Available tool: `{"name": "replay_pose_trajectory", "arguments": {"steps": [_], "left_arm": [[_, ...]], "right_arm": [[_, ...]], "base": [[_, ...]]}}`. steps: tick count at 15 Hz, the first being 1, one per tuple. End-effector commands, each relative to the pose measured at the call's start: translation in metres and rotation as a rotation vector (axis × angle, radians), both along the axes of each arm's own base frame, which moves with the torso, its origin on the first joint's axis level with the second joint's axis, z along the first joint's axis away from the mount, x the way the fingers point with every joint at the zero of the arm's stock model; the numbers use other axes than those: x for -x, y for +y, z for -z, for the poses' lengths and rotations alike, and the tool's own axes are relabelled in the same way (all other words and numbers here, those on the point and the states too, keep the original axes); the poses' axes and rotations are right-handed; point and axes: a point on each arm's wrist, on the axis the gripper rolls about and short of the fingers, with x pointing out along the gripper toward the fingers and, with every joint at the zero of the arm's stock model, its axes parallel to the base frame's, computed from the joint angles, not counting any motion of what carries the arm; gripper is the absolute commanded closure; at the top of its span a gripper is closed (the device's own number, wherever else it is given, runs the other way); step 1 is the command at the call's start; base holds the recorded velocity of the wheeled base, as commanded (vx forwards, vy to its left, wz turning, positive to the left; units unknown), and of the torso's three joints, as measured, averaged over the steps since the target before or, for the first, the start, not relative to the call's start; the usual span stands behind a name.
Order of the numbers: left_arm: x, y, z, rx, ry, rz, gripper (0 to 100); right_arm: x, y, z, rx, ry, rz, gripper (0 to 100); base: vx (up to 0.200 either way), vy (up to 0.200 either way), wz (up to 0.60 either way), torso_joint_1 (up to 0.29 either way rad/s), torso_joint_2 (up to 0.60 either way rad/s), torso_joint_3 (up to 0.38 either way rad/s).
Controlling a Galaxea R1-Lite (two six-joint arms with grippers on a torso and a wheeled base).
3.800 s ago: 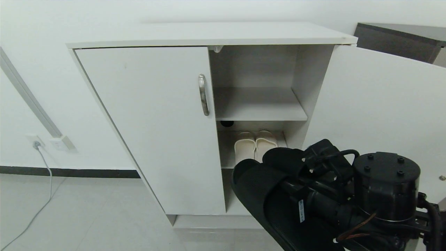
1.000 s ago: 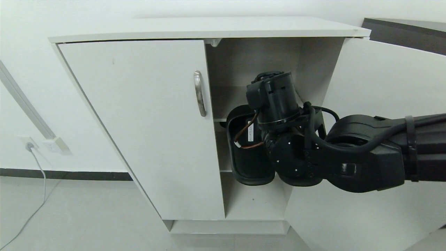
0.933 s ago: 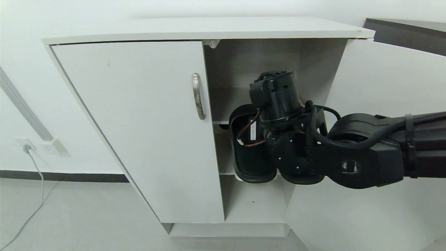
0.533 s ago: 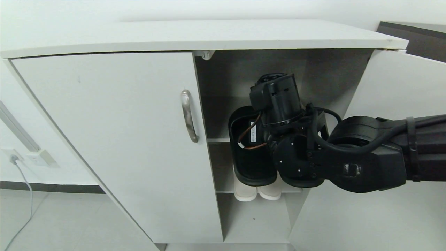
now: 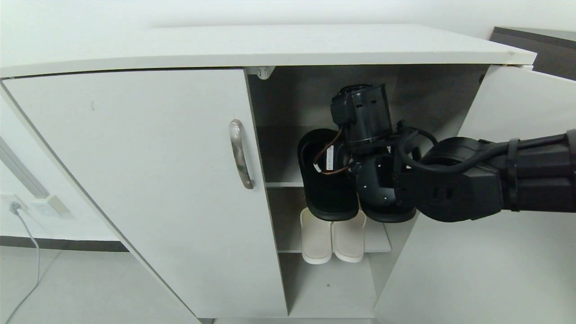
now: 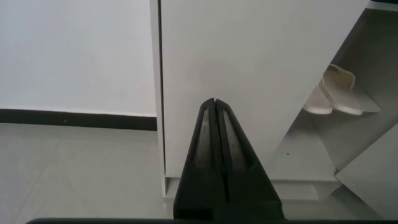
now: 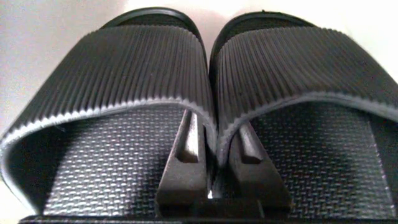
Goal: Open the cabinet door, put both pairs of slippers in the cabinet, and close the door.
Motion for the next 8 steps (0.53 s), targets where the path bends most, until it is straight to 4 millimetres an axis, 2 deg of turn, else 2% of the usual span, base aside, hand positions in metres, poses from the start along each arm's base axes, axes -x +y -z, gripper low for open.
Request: {"name": "replay_pose_trajectory", "arguments": {"steps": [1, 8], "left_arm": [[0.0, 0.0, 0.0, 0.001, 0.001, 0.0, 100], [0.0, 0.0, 0.0, 0.004, 0.001, 0.0, 100]], "right_arm": [[-0.012, 0.007, 0.009, 0.01, 0.005, 0.009, 100], [-0.035, 0.015, 0.002, -0.002, -0.032, 0.017, 100]], "base": [[0.0, 0.0, 0.0, 0.0, 0.0, 0.0], [0.0, 0.0, 0.0, 0.0, 0.0, 0.0]]}}
